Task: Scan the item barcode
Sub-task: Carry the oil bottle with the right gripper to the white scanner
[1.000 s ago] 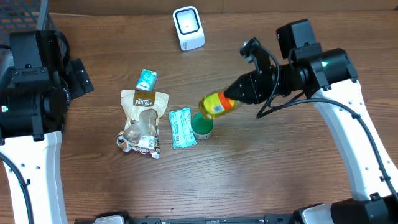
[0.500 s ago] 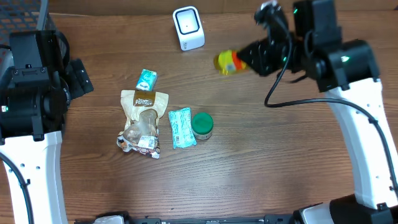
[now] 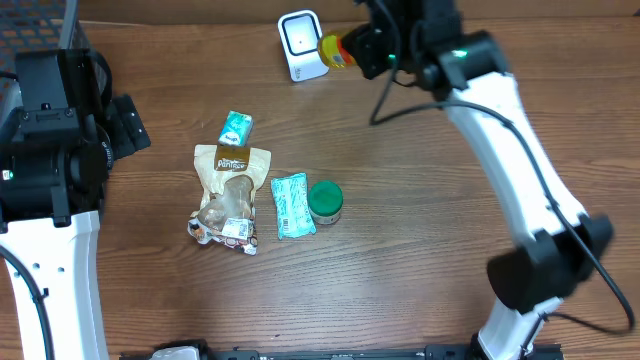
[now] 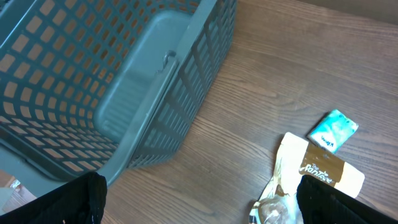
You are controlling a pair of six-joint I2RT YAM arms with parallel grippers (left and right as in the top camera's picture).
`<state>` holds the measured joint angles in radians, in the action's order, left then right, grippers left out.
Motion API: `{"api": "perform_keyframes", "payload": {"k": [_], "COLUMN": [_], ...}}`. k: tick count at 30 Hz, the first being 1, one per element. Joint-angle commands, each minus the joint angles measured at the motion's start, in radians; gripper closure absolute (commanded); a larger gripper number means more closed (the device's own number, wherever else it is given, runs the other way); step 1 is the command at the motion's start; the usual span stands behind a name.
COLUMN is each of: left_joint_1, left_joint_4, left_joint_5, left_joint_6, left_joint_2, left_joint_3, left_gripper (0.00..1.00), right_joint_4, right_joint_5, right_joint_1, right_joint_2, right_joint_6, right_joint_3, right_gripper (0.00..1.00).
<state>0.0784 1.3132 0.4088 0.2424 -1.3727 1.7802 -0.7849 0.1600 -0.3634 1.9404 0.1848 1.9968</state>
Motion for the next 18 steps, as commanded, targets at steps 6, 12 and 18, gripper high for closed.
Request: {"api": "perform_keyframes", "payload": {"k": [6, 12, 18], "left_joint_1": [0.0, 0.0, 0.0], "left_joint_4": [-0.002, -0.002, -0.002], "left_joint_5": [0.015, 0.015, 0.013], "left_joint_6": [-0.011, -0.011, -0.011], "left_joint_2": [-0.002, -0.002, -0.002], "left_joint_3": [0.019, 0.019, 0.02], "left_gripper": [0.01, 0.0, 0.0], "right_joint_4": [0.246, 0.386, 0.488], "right_joint_5": [-0.077, -0.077, -0.077], "right_joint_1": [0.008, -0.002, -0.016], "right_joint_2": [0.071, 0.137, 0.228], "right_joint_6": [0.007, 0.053, 0.223], "right_joint_3": [0.014, 0.014, 0.014], "right_gripper": [0.96, 0.96, 0.96]}}
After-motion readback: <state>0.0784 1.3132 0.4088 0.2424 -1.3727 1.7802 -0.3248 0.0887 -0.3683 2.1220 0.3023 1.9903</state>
